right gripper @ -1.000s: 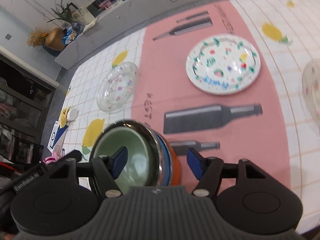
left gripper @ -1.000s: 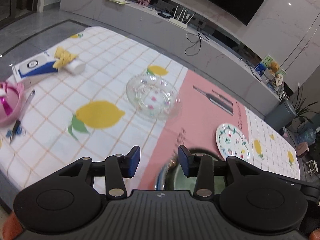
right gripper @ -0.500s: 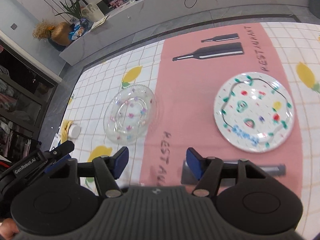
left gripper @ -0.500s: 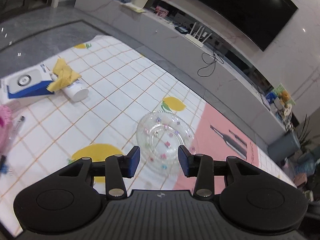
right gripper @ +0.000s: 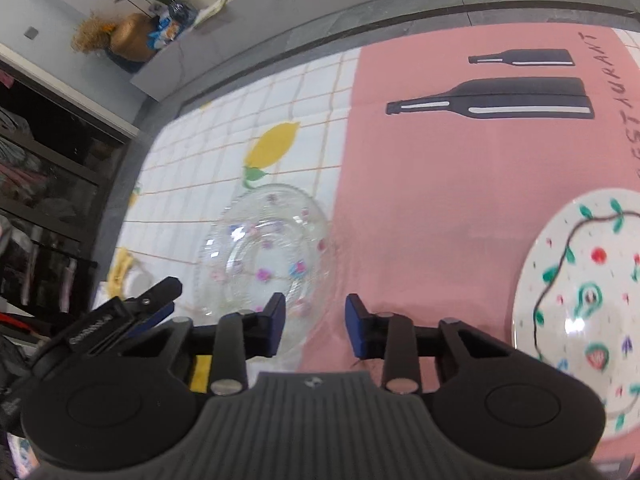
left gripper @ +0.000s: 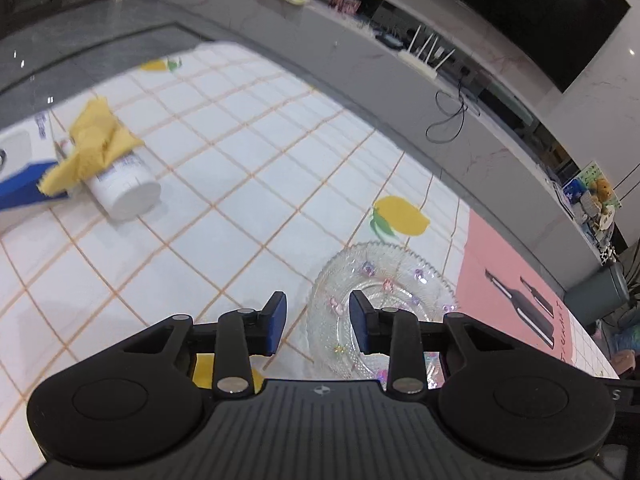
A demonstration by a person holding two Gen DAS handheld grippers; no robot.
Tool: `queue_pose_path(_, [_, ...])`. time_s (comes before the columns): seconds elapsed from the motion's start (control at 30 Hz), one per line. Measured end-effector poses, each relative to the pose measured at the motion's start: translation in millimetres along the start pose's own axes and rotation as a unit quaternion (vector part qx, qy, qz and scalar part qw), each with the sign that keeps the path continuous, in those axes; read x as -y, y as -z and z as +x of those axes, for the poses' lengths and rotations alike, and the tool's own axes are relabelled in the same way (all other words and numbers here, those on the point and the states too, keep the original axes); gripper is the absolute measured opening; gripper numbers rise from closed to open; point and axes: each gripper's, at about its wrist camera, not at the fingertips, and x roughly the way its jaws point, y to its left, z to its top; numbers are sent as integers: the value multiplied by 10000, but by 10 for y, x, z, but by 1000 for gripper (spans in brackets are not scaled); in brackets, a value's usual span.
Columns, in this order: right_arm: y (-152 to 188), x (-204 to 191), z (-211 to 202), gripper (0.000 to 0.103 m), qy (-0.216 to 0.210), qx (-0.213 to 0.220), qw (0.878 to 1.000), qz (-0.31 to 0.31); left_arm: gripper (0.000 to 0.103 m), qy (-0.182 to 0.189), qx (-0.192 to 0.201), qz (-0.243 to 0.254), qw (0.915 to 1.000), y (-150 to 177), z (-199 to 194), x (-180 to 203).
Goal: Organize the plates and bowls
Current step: 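Move both grippers to the clear dotted glass plate and close on its rim, then lift the glass plate with both grippers and carry it beside the bowl stack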
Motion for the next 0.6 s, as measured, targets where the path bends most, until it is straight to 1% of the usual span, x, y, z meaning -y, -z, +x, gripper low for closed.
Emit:
queue_pose_path(0.03, [-9,21,40,30,7,-11,10000,19,38,28,-60,2,10000,4,27,-9])
queue_pose_path(0.07, [-11,34,75,26,13,-29,10000,16,36,33,-98,17,9999,5,55,-12])
queue_pose_path(0.13, [-15,57,149,22,16,-54,10000,-9,29,17,-162,-5,9999,5,109,-29])
queue_pose_path(0.17, [-11,68,180,20,36,-58,10000,-5,27,21,-200,-22,9998,0,138,-40])
queue_pose_path(0.2, [-11,87,209,19,12,-49,10000,24,26,18,-231,-54,9997,1,163,-53])
queue_pose_path(0.23, [-13,104,224,17,-51,-14,10000,75,23,10,-260,-71,9996,6,184,-63])
queue_pose_path(0.27, [-16,119,235,16,-105,16,9999,128,20,1,-236,-42,9997,11,196,-59])
queue_pose_path(0.33, [-20,140,247,16,-217,37,9994,256,17,14,-200,-24,9998,14,208,-59])
queue_pose_path(0.4, [-26,157,276,12,-318,6,9988,385,13,115,-210,-103,9997,19,221,-71])
queue_pose_path(0.43, [-24,159,294,6,-320,-29,9986,431,13,126,-205,-147,9996,25,218,-73])
queue_pose_path(0.53, [-15,132,283,6,-270,29,9987,424,12,85,-195,-24,9998,28,207,-44])
queue_pose_path(0.6, [-11,112,266,6,-207,23,9992,350,10,159,-174,-55,9997,27,185,-49])
